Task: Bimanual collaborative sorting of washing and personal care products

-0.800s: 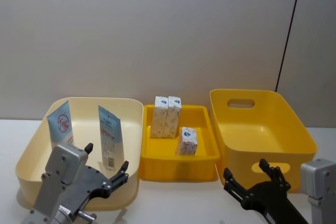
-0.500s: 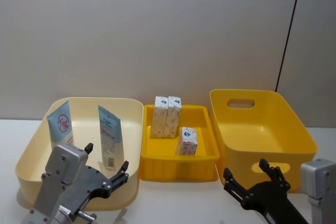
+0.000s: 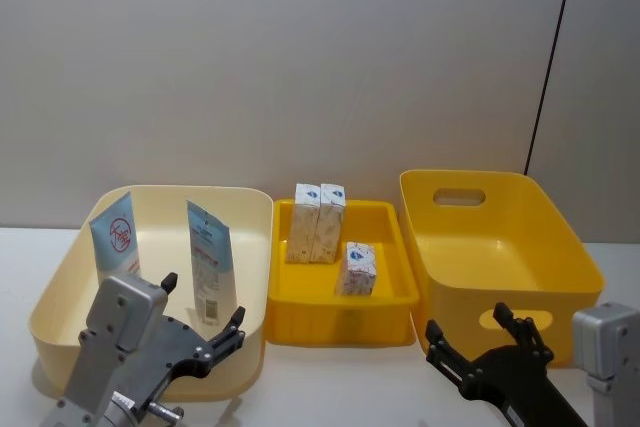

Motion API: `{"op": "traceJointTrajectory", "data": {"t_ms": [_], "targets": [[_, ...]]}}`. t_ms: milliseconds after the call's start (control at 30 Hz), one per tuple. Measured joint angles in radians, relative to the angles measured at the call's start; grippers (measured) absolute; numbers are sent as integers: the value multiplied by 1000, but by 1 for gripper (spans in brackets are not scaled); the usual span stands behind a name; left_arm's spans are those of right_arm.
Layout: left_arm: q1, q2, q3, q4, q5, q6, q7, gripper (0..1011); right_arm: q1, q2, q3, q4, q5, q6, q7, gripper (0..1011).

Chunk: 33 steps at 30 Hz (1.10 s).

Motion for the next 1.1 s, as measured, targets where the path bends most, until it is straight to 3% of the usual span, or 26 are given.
{"op": "traceJointTrajectory", "data": {"t_ms": [1100], "targets": [[0,0,0,0,0,0,0,1003,2,-1,0,0,0,6,0,1001]]}}
